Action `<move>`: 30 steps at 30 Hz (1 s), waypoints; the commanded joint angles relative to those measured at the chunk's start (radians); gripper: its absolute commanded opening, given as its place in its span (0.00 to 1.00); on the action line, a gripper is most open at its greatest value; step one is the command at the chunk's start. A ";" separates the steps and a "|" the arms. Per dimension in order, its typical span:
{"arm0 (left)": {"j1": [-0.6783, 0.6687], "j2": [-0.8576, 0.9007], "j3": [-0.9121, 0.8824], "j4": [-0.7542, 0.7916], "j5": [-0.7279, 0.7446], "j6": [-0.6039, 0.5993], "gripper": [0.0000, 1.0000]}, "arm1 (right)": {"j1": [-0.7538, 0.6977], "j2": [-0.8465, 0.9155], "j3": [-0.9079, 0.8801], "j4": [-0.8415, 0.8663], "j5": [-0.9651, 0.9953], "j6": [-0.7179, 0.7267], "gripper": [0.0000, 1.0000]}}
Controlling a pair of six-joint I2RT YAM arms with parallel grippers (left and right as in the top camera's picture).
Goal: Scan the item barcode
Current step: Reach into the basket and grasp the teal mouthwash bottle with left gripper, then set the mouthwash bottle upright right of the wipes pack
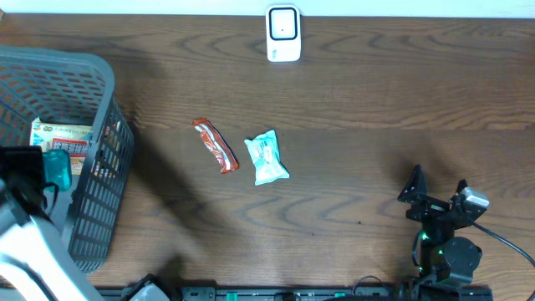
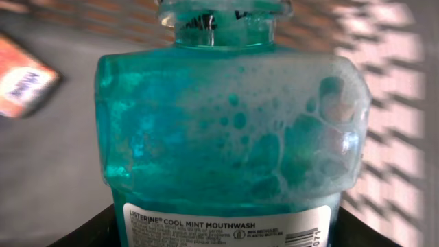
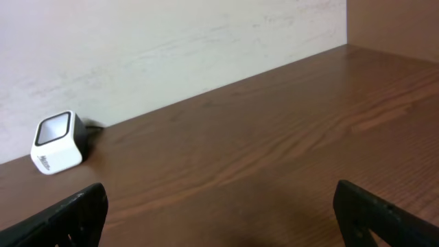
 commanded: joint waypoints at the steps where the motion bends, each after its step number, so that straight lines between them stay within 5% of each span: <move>1: -0.011 -0.124 0.034 0.003 0.225 0.040 0.58 | 0.003 -0.004 -0.001 -0.003 0.002 0.013 0.99; 6: -0.127 -0.237 0.034 -0.001 0.325 0.040 0.58 | 0.003 -0.004 0.000 -0.003 0.002 0.013 0.99; 11: -0.322 -0.237 0.034 0.002 0.220 0.040 0.58 | 0.003 -0.004 -0.001 -0.003 0.002 0.013 0.99; 20: -0.574 -0.032 0.034 -0.003 0.119 0.058 0.58 | 0.003 -0.004 0.000 -0.003 0.002 0.013 0.99; 30: -0.693 0.210 0.034 0.018 0.085 0.058 0.58 | 0.003 -0.004 0.000 -0.003 0.002 0.013 0.99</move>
